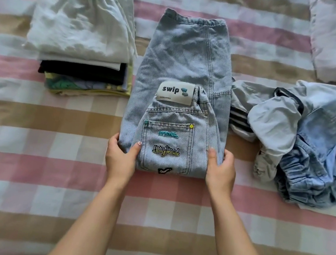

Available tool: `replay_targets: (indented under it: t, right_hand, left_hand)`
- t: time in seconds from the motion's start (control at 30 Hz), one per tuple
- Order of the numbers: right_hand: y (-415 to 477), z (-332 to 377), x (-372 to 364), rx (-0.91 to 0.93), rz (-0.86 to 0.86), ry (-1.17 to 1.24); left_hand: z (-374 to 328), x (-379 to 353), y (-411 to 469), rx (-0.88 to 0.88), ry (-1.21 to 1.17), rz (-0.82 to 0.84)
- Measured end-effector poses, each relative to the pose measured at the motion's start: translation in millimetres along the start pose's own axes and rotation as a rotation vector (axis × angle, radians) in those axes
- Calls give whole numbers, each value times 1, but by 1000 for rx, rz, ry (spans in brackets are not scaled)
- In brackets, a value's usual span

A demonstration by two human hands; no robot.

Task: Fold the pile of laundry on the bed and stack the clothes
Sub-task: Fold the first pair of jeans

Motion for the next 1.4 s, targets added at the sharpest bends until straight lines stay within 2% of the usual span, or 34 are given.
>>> replay_targets:
  t: [0.07, 0.17, 0.3, 0.5, 0.7, 0.77, 0.87, 0.97, 1.03, 1.13, 1.3, 1.4]
  right_hand:
    - [-4, 2, 5, 51, 4, 28]
    - [-27, -2, 17, 79, 22, 77]
    - [-79, -35, 41, 16, 70, 99]
    - [-139, -98, 64, -99, 37, 39]
    - [-145, -109, 65, -132, 36, 6]
    - [-143, -106, 64, -141, 22, -51]
    - [-131, -80, 70, -5, -87, -71]
    - [-97, -32, 62, 238, -124, -11]
    - [-62, 6, 46, 365, -85, 55]
    - [-2, 52, 11, 413, 21, 109]
    - [75, 88, -38, 532, 47, -77]
    - [106, 92, -60, 578, 43, -264]
  left_hand:
    - [-2, 5, -1, -21, -20, 32]
    - [2, 24, -17, -67, -39, -13]
    - [33, 58, -59, -49, -72, -68]
    - [89, 93, -116, 52, -56, -120]
    - [104, 96, -123, 117, -61, -48]
    - [101, 97, -118, 80, 35, -58]
    - [77, 95, -105, -97, 117, -126]
    - [38, 70, -83, -271, 98, -34]
    - [4, 43, -61, -355, 39, 31]
    - [-47, -2, -23, -468, -16, 77]
    - [-84, -67, 42, -612, 147, 135]
    - [-84, -91, 72, -601, 345, 99]
Point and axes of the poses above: each hand's wrist, its own y-axis towards the middle knuckle, its own x-axis out of the back of the hand, z = x × y, the point moved 3 cm from there along y, towards the middle knuckle, and after that the axes turned 12 degrees about -z, right-handed, at the moved point
